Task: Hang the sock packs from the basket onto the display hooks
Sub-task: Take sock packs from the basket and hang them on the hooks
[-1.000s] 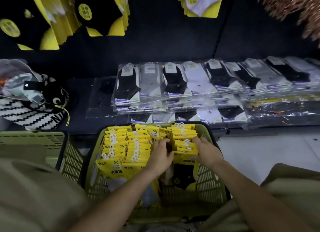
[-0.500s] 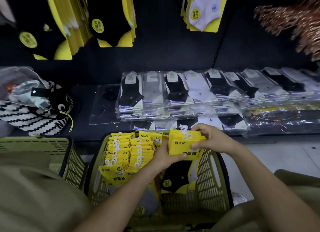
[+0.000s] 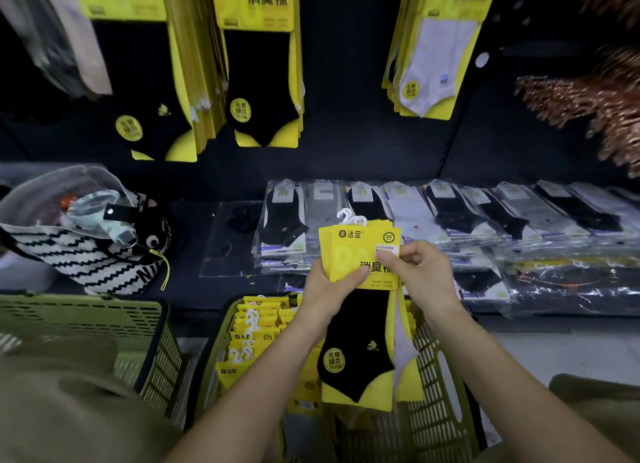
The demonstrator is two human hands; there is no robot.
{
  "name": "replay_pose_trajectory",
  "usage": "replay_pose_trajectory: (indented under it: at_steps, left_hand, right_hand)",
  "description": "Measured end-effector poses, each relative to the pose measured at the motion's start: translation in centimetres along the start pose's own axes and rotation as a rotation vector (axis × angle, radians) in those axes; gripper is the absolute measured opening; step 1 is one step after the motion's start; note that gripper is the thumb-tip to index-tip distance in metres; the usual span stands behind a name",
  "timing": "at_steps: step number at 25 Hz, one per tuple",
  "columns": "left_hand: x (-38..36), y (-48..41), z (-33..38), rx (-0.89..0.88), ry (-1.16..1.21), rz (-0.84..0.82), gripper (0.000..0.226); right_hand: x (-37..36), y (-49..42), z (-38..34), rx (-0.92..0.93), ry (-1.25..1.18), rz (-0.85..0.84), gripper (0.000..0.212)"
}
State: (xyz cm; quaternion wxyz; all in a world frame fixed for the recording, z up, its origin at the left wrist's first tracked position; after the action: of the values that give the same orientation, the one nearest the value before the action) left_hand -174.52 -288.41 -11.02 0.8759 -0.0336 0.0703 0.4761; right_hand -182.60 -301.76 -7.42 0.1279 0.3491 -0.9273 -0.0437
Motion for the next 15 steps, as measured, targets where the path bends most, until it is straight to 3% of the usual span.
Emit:
replay_pose_trajectory:
  at_steps: [6,9,13,15]
  left_hand:
    - [2.2,-3.9,7.6,-0.143,0.023,0.057,0.047]
    - [3.5,-6.0,13.0,-0.272,0.038,0.032,0.032]
    - [5.1,-8.3,19.4,-0.408,0.019,-0.026,0.059]
    - [5.6,-9.0,21.9,-0.483,-0.009,0.01,0.045]
  right_hand:
    - [-2.0,-1.4,-8.0,0.137,-0.072,-0.054,0.019]
    - [-3.1,-2.3,-13.5,0.243,-0.078,-0.038,0.02]
    - [-4.4,-3.1,-19.6,0.336,-0.141,-0.068,0.017]
    - [-5.1,-3.3,-21.9,0.373,-0.143,-0.104,0.011]
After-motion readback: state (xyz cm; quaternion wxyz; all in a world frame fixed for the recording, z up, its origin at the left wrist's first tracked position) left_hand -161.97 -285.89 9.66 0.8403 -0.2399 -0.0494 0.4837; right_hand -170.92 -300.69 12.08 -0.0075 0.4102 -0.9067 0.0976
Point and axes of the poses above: each hand's wrist, its own y-axis away from the middle knuckle, its own x-axis out of the back of the hand, z = x × y, the point moved 3 cm from there along -y, towards the middle knuckle, and after that the axes turned 11 degrees about -x, right-handed, at the moved point
